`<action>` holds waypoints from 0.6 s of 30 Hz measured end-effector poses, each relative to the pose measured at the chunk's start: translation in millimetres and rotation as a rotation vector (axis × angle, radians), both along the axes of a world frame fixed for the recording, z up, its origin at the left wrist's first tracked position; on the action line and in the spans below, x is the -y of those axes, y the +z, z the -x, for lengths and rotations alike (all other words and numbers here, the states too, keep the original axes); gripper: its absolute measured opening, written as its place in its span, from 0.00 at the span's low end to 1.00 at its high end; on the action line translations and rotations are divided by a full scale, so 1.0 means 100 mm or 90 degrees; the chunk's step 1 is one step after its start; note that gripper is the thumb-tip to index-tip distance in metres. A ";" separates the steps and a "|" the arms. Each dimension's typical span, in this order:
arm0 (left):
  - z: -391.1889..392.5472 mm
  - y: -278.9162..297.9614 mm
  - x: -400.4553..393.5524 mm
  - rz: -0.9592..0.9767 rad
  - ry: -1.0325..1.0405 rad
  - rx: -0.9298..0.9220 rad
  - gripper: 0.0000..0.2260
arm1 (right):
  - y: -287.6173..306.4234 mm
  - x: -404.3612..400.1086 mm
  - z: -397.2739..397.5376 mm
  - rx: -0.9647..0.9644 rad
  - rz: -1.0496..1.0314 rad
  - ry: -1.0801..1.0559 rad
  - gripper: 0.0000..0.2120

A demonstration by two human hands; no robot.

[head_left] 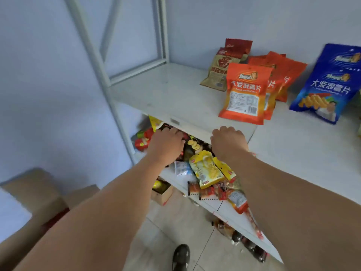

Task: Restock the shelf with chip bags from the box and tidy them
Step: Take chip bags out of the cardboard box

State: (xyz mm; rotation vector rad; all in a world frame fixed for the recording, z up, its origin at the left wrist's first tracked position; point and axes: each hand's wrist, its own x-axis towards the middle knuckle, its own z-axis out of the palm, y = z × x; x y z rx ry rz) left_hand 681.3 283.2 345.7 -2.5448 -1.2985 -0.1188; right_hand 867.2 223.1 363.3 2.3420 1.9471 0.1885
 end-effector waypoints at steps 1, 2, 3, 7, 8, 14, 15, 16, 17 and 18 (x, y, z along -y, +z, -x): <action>0.27 -0.07 0.18 0.006 0.009 -0.016 0.13 | -0.04 0.10 0.24 -0.002 0.010 0.038 0.15; 0.54 -0.14 0.37 0.018 0.018 -0.031 0.11 | -0.08 0.20 0.49 -0.004 0.025 0.072 0.15; 0.81 -0.21 0.55 0.030 0.030 -0.053 0.10 | -0.13 0.30 0.73 -0.003 0.040 0.106 0.16; 1.85 -0.44 1.27 0.077 0.123 -0.118 0.04 | -0.36 0.64 1.71 0.012 0.086 0.233 0.15; 2.08 -0.50 1.41 0.080 0.151 -0.117 0.05 | -0.42 0.72 1.95 0.016 0.093 0.261 0.15; 3.37 -0.72 2.18 0.098 0.228 -0.115 0.14 | -0.66 1.00 3.35 0.044 0.114 0.384 0.16; 3.60 -0.75 2.29 0.107 0.241 -0.106 0.13 | -0.70 1.04 3.60 0.049 0.119 0.401 0.16; 3.83 -0.78 2.40 0.120 0.257 -0.099 0.13 | -0.75 1.08 3.84 0.048 0.125 0.417 0.16; 4.06 -0.82 2.49 0.132 0.273 -0.088 0.13 | -0.81 1.12 4.07 0.044 0.138 0.428 0.16; 4.29 -0.88 2.57 0.143 0.291 -0.080 0.13 | -0.88 1.16 4.30 0.034 0.147 0.438 0.15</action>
